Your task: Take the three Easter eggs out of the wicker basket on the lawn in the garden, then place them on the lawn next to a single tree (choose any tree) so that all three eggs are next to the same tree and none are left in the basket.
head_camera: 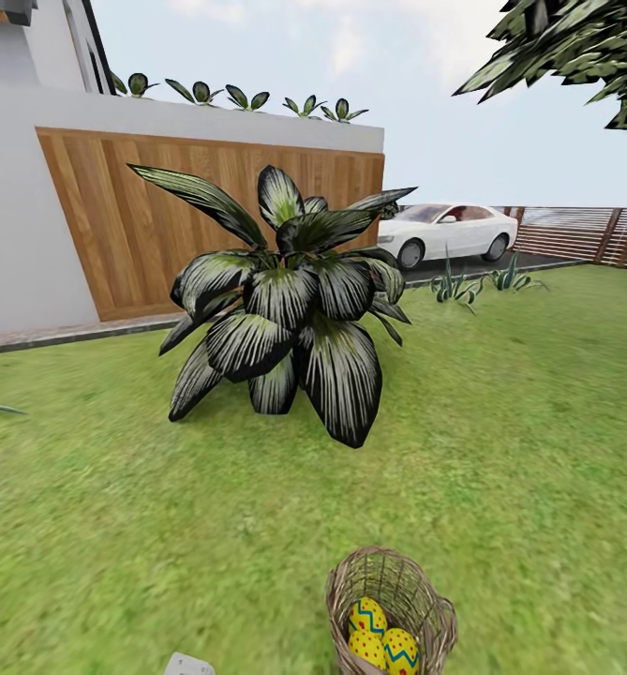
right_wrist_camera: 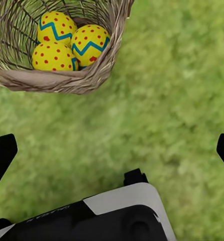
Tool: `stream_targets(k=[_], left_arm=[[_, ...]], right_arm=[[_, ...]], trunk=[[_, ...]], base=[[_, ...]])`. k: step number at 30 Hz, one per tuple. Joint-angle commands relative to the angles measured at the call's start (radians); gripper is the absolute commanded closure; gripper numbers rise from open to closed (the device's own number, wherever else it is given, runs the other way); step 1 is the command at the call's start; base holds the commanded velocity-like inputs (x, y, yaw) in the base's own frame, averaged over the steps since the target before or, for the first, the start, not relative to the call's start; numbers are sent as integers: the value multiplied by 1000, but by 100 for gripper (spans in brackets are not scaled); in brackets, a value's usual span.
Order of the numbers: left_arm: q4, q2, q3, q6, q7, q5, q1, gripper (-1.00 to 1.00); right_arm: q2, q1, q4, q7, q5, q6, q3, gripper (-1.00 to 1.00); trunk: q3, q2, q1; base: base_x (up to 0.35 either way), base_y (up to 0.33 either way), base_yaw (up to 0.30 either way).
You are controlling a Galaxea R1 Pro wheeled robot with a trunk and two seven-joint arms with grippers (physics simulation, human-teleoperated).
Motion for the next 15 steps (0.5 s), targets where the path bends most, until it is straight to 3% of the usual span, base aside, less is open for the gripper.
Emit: stream_targets(k=[1,15], left_arm=[[-3,1,-8,6,4,5,0,-100],[-3,1,-8,6,4,5,-1,-100]], right_arm=[[0,0,-2,1,-10,5,-1,-100],[-1,0,-21,1,-18,5,-8,-100]], trunk=[[-2,-2,1],[-2,-2,1]], base=[[0,0,-9],[0,0,-2]])
